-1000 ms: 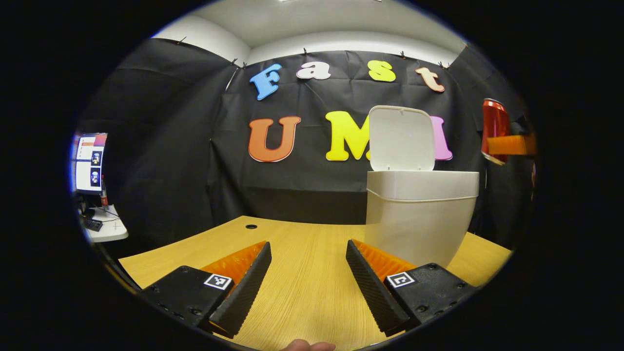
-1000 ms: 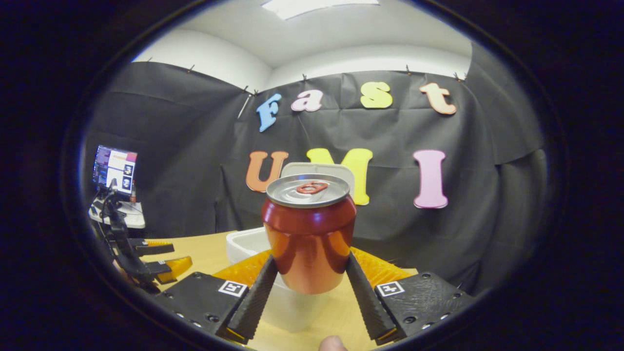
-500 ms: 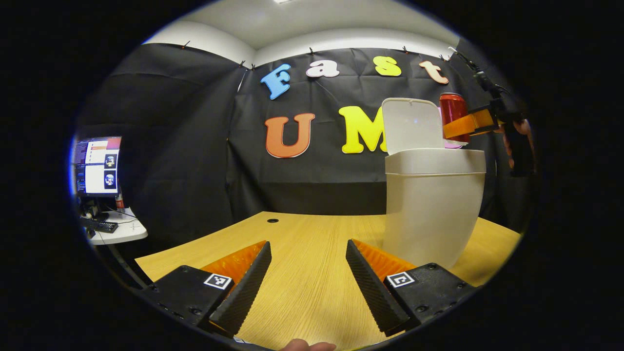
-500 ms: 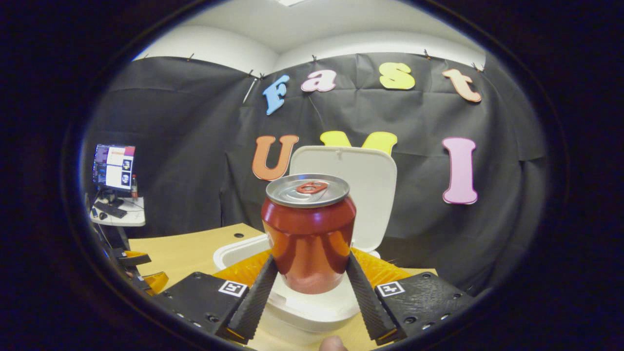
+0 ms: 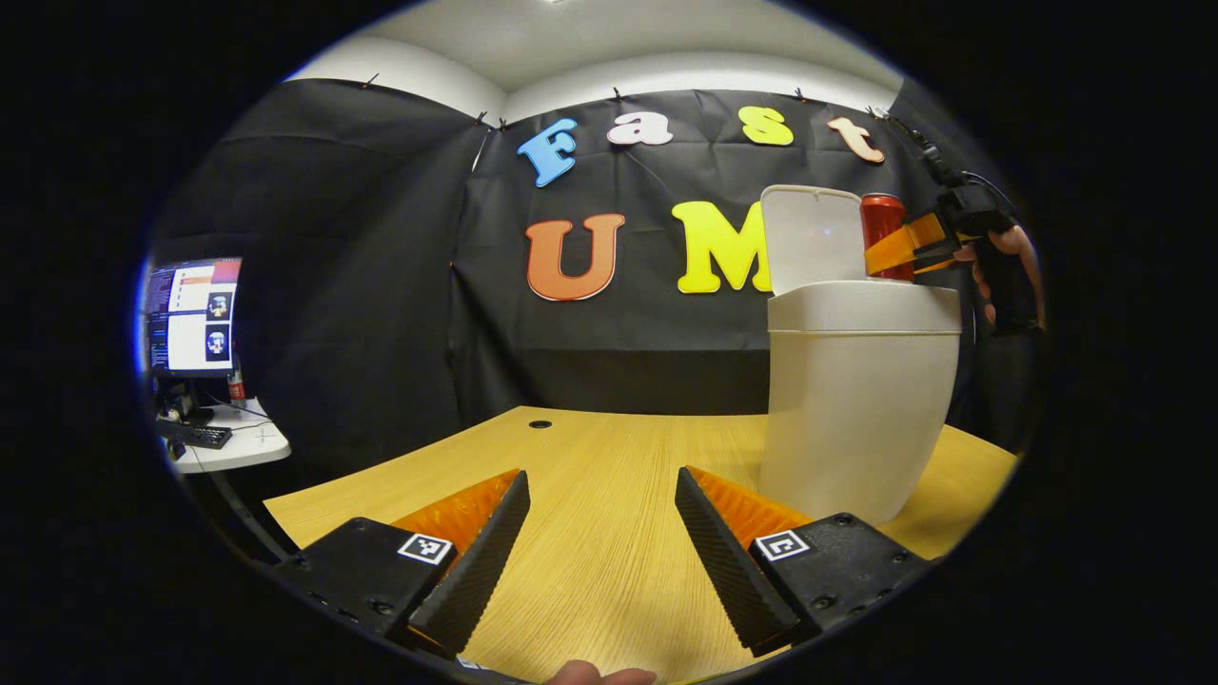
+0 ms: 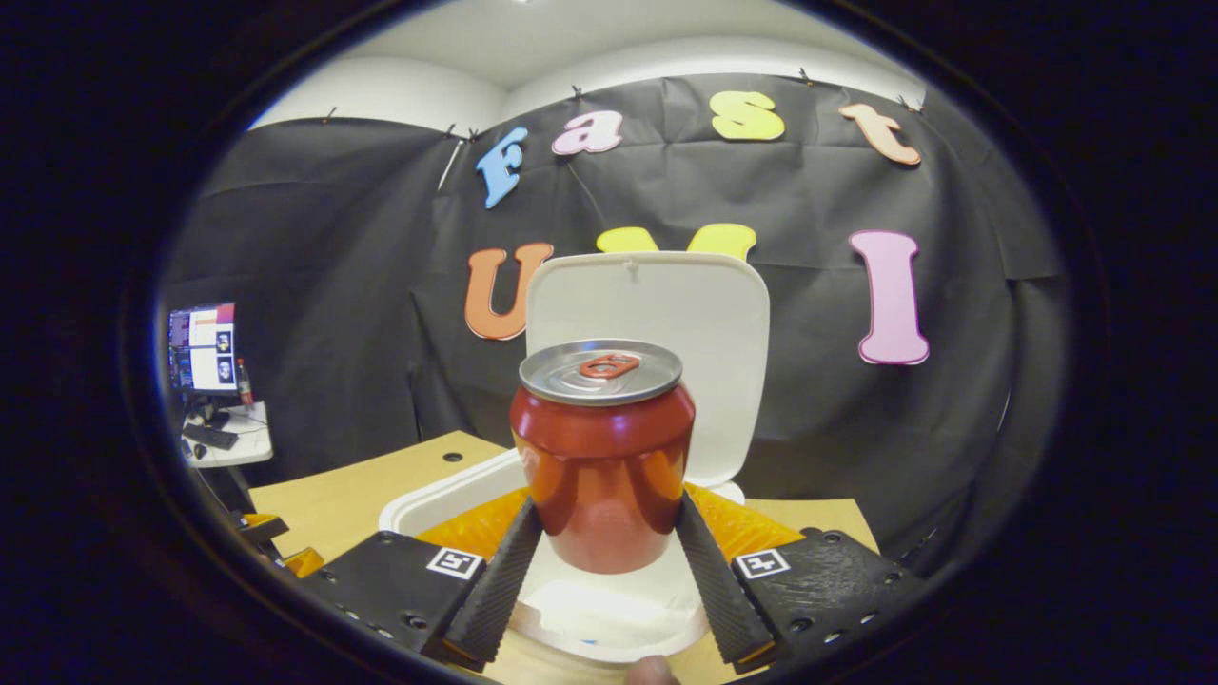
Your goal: Press the lid of the desktop garbage bin to open it, pick up the crumpled paper on the desktop and throw it into the bin, then pick up the pop can on the desktop and drop it into the bin, and finally close the garbage bin lid.
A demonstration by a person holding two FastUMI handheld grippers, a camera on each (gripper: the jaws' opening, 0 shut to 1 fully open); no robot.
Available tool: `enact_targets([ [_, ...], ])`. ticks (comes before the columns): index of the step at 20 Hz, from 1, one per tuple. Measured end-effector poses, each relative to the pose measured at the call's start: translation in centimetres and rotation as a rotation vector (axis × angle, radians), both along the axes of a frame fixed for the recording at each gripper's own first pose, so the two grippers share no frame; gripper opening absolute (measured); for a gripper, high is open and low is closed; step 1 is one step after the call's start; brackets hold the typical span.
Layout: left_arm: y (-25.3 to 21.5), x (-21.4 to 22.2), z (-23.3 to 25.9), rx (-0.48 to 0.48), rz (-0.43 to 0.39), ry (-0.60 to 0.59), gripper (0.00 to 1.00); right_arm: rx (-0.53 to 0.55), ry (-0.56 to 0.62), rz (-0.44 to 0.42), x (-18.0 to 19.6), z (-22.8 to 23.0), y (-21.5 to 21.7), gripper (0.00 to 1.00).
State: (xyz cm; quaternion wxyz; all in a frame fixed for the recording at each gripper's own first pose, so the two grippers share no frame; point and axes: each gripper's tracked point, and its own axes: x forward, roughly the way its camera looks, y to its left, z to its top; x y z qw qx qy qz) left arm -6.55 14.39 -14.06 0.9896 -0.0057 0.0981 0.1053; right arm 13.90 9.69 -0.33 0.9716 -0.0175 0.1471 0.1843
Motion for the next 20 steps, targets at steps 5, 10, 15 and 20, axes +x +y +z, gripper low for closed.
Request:
enact_targets([
  [5,0.4,0.0,-0.4,-0.003,0.006,0.005,0.99,0.002,0.004,-0.008,0.0,-0.1,0.1,0.82],
  [10,0.3,0.1,-0.3,-0.008,0.002,0.004,0.99,0.005,-0.036,-0.013,-0.4,1.1,0.2,0.82],
  [15,-0.3,0.1,-0.2,-0.012,-0.010,0.000,0.99,0.029,-0.066,-0.018,-1.4,2.3,0.5,0.84],
  [20,-0.9,0.1,-0.1,-0.006,-0.026,-0.006,0.99,0.035,-0.078,-0.035,-2.2,2.8,0.4,0.84],
])
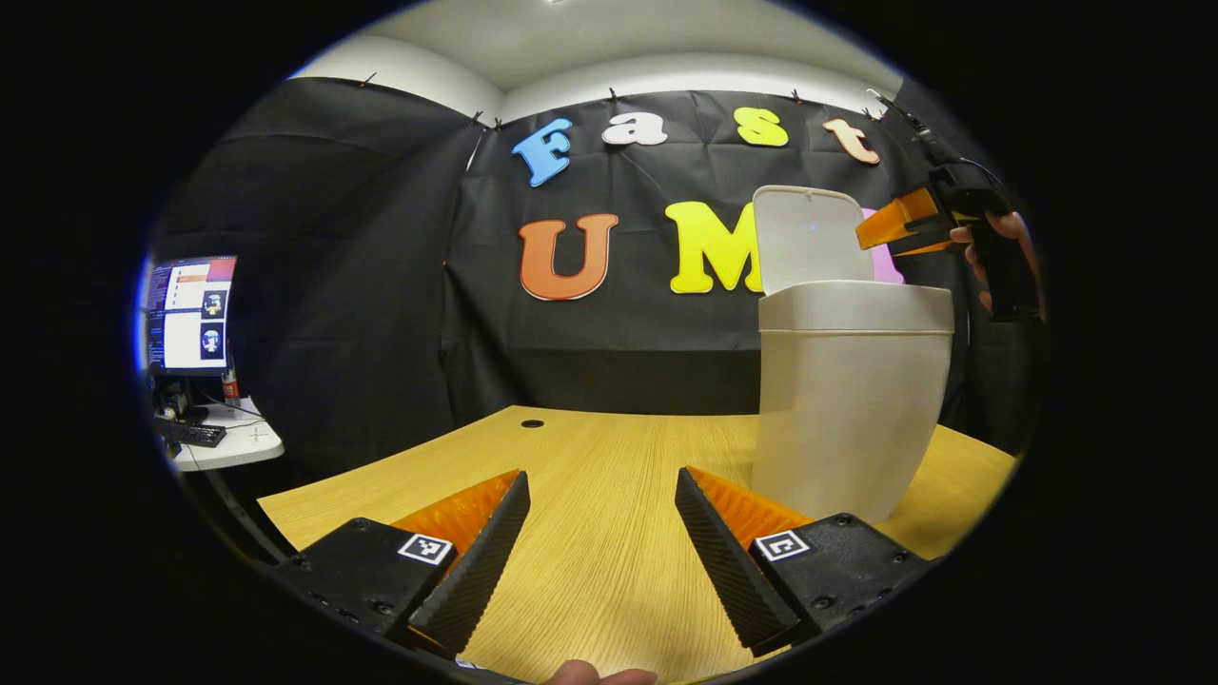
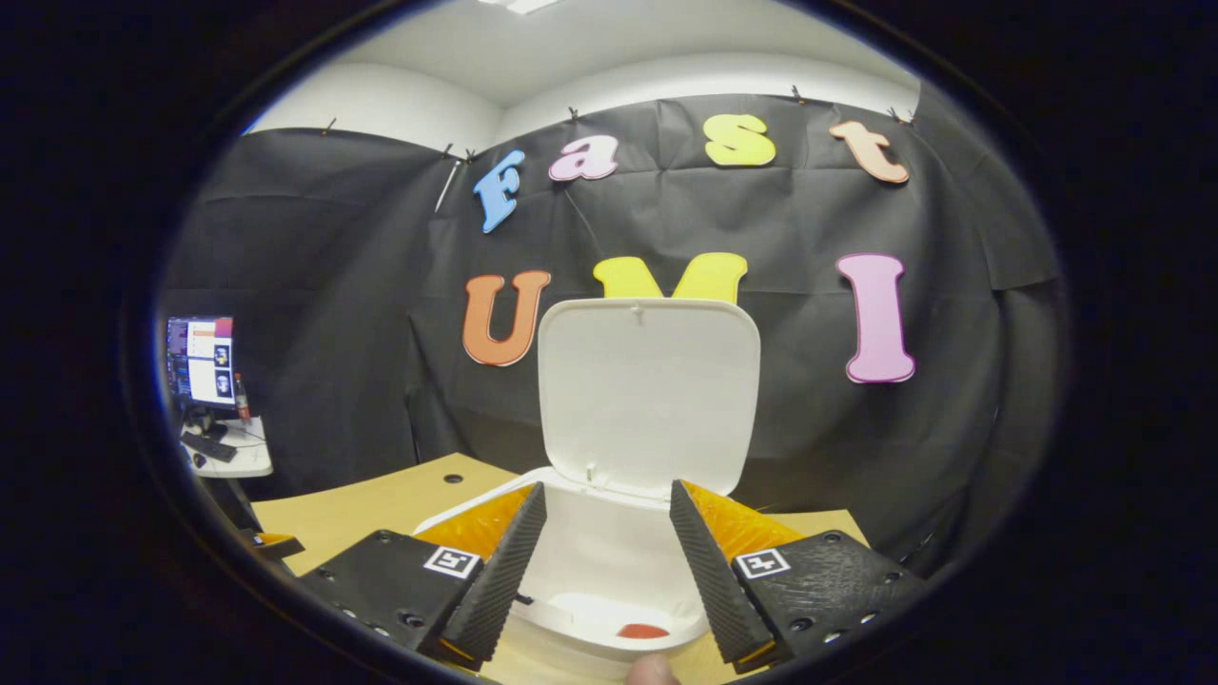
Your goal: Press the lid of the desktop garbage bin to open it, pick up the crumpled paper on the desktop and throw it into the bin, then pick up the pop can on the desktop and drop it into the bin, and finally close the garbage bin lid.
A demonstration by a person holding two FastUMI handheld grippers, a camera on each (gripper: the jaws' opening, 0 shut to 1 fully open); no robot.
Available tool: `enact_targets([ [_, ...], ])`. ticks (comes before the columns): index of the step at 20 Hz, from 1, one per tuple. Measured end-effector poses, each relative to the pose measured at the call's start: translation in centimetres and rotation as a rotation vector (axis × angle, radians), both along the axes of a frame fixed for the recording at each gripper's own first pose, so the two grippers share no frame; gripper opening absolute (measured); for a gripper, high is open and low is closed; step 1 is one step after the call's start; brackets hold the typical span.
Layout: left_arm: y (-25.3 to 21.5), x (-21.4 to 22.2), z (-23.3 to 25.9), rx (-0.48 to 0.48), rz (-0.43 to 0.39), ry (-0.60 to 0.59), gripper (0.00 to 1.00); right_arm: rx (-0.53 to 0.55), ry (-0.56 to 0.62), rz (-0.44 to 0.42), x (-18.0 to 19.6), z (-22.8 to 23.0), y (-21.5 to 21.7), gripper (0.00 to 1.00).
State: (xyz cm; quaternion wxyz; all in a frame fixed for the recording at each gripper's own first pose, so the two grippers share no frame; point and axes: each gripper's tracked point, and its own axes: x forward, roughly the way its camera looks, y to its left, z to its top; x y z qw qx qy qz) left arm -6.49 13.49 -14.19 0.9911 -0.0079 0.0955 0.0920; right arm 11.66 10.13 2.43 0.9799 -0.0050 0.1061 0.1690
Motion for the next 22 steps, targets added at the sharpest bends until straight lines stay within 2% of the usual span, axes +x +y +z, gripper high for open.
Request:
enact_targets([
  [6,-1.3,0.5,0.4,-0.006,-0.042,-0.016,0.99,0.027,-0.011,-0.055,-1.3,1.6,-0.4,0.82],
  [10,-1.7,0.8,0.6,-0.025,-0.063,-0.031,0.99,0.061,-0.094,-0.138,-1.3,6.3,-1.1,0.83],
  [13,-1.8,0.6,0.8,-0.015,-0.066,-0.041,0.99,0.069,-0.152,-0.168,-1.1,9.6,-0.7,0.82],
  [19,-2.4,0.6,1.2,-0.028,-0.088,-0.060,0.99,0.052,-0.161,-0.190,2.4,13.6,0.7,0.82],
  [22,-2.0,0.2,1.2,-0.026,-0.084,-0.055,0.99,0.004,-0.180,-0.214,4.9,14.2,1.0,0.83],
])
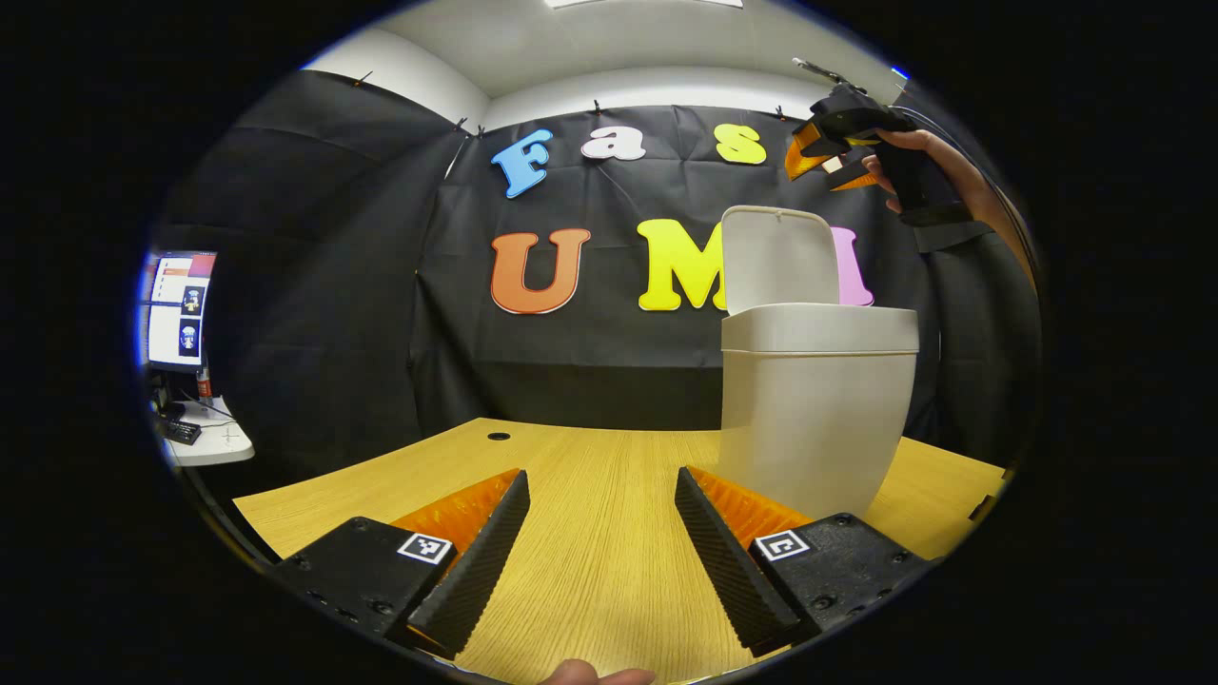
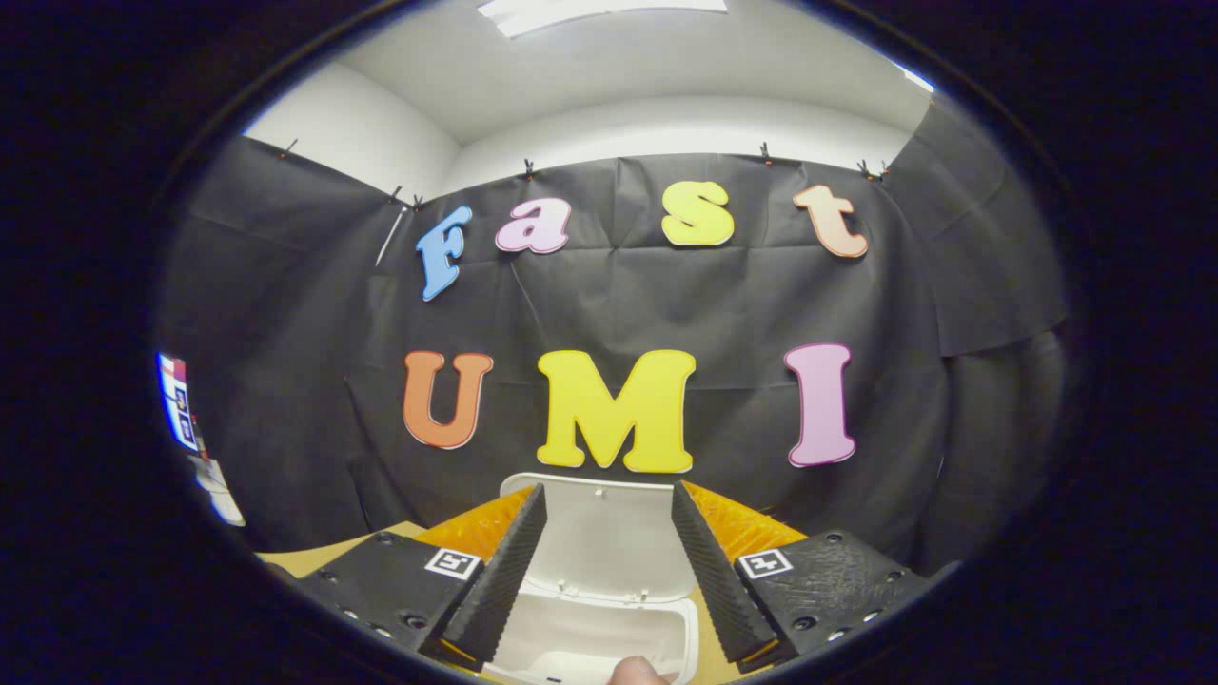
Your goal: Press the lid of the desktop garbage bin to open it, pick up the crumpled paper on the desktop and throw it into the bin, then pick up the pop can on the desktop and drop it into the bin, and finally close the garbage bin lid.
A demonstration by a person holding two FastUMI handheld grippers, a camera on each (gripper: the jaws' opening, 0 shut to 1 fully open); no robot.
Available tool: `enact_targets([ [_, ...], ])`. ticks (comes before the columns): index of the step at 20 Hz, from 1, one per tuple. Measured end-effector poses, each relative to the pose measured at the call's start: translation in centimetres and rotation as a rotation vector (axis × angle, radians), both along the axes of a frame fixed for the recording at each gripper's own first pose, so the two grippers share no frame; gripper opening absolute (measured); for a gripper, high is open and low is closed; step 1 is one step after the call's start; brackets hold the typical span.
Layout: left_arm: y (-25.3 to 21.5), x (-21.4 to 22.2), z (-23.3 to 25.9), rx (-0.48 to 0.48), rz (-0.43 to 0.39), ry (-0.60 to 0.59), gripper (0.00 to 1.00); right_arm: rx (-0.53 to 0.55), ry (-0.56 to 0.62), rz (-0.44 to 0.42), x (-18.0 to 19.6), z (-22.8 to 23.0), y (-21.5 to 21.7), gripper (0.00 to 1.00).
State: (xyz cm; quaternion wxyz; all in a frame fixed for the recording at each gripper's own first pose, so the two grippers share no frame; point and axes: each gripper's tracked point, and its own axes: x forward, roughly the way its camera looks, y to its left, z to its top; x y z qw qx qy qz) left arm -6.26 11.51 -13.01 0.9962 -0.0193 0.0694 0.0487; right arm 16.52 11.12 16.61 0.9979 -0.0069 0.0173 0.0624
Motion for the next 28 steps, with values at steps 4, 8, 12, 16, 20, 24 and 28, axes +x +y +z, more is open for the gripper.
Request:
enact_targets([
  [4,0.7,-0.1,0.4,-0.017,0.015,-0.010,0.99,0.007,0.000,-0.031,3.4,0.6,0.2,0.82],
  [8,2.0,-0.2,0.9,-0.004,0.044,-0.011,0.99,0.053,0.011,-0.045,6.8,1.0,0.2,0.84],
  [12,2.4,-0.3,1.0,-0.019,0.059,-0.012,0.99,0.082,0.056,-0.070,9.8,0.1,-0.1,0.82],
  [16,2.5,-0.5,1.4,-0.004,0.069,-0.019,0.99,0.062,0.114,-0.065,10.7,-1.8,0.2,0.83],
  [20,2.1,-0.5,1.2,-0.012,0.068,-0.014,0.99,0.076,0.143,-0.047,10.3,-2.3,0.1,0.84],
  [24,1.3,-0.3,1.4,0.008,0.057,-0.019,0.99,0.072,0.146,-0.006,7.6,-2.6,0.4,0.86],
  [28,0.3,-0.2,1.5,-0.001,0.041,-0.019,0.99,0.072,0.136,0.032,4.4,-3.4,0.5,0.84],
])
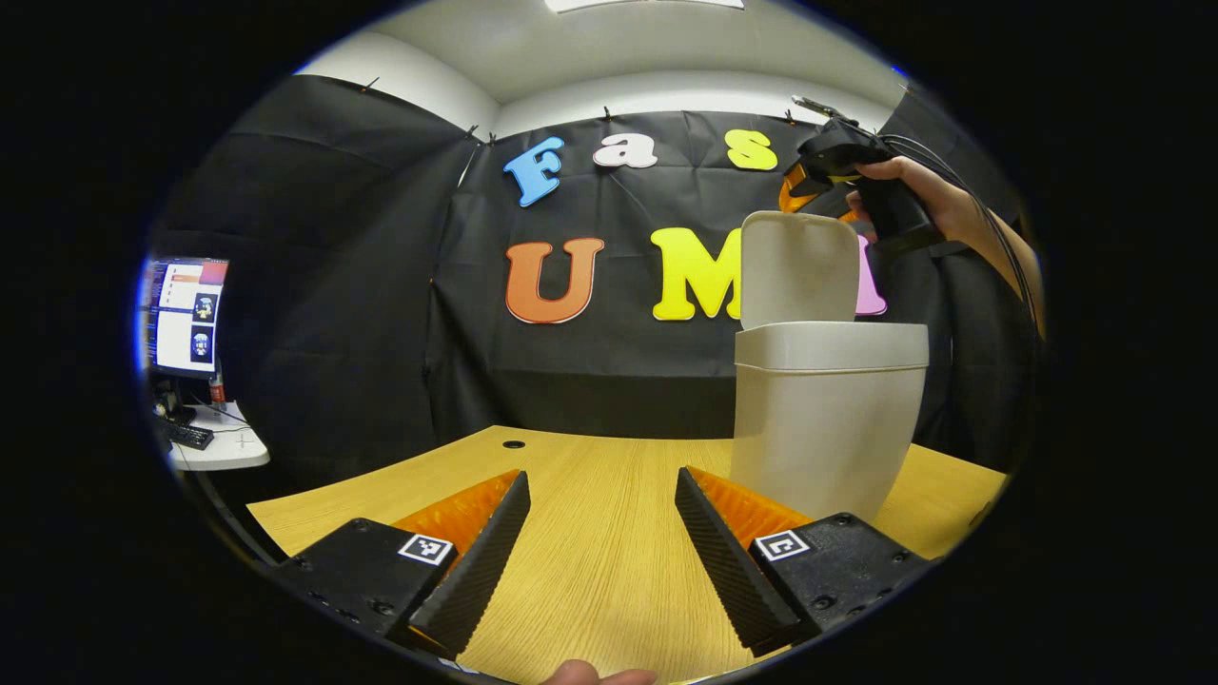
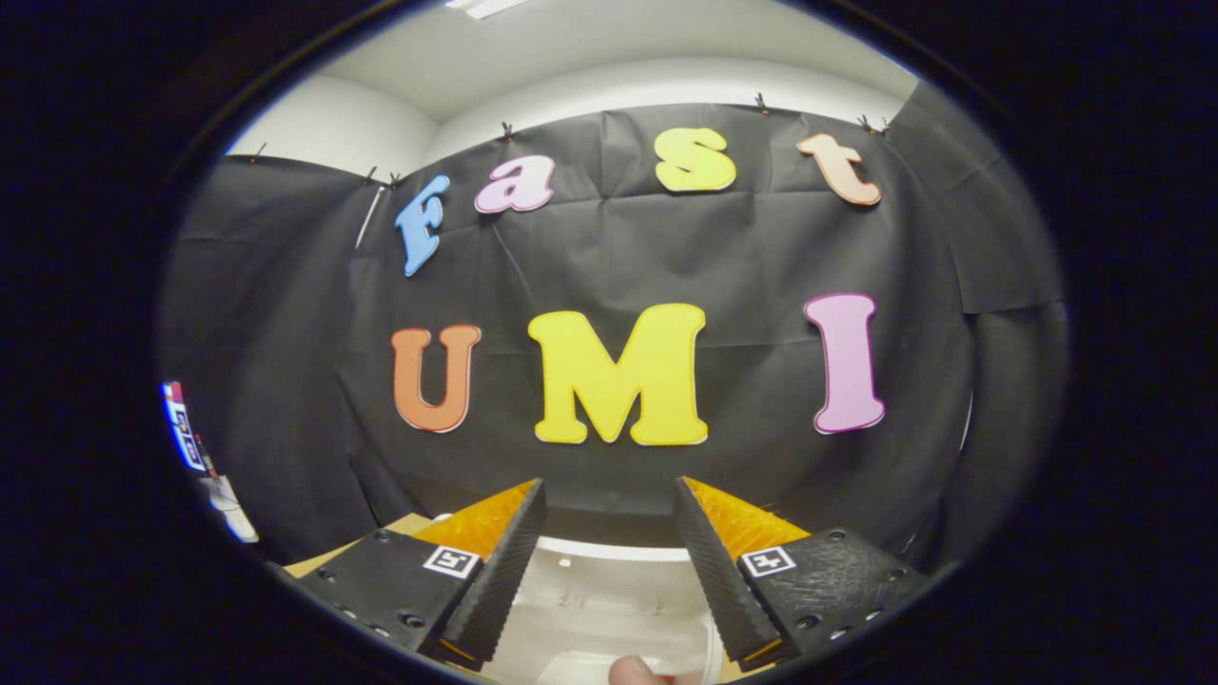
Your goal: Press the lid of the desktop garbage bin to open it, pick up the crumpled paper on the desktop and throw it into the bin, then pick up the pop can on the desktop and drop it into the bin, and finally close the garbage bin lid.
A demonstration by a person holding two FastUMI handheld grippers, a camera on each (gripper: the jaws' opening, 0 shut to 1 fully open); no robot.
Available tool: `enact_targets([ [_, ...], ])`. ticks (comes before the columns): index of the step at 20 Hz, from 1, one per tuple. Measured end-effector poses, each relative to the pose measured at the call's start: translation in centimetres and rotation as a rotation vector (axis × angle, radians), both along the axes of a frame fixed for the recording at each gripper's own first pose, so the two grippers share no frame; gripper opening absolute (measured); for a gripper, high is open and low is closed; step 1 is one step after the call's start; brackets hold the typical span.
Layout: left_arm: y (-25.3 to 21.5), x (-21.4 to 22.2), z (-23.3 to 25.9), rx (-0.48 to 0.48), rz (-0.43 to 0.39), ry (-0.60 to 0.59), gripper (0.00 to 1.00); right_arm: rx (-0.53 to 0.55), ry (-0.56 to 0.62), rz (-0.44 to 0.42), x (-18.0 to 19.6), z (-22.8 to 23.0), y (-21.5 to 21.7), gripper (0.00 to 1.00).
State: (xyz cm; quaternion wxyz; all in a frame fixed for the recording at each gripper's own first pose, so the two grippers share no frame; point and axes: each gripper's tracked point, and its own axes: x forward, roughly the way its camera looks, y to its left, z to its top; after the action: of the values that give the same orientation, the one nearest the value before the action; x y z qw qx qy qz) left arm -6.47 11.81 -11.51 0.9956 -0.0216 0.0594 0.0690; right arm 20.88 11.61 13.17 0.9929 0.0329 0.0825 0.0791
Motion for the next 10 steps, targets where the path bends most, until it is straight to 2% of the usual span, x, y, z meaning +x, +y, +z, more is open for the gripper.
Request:
enact_targets([
  [5,-1.0,-0.2,0.5,0.006,-0.012,-0.004,0.99,-0.012,0.038,0.053,-4.3,-2.6,0.7,0.83],
  [10,-2.9,-0.4,0.6,-0.004,-0.047,-0.007,0.99,-0.002,0.024,0.065,-7.6,-5.4,0.4,0.84],
])
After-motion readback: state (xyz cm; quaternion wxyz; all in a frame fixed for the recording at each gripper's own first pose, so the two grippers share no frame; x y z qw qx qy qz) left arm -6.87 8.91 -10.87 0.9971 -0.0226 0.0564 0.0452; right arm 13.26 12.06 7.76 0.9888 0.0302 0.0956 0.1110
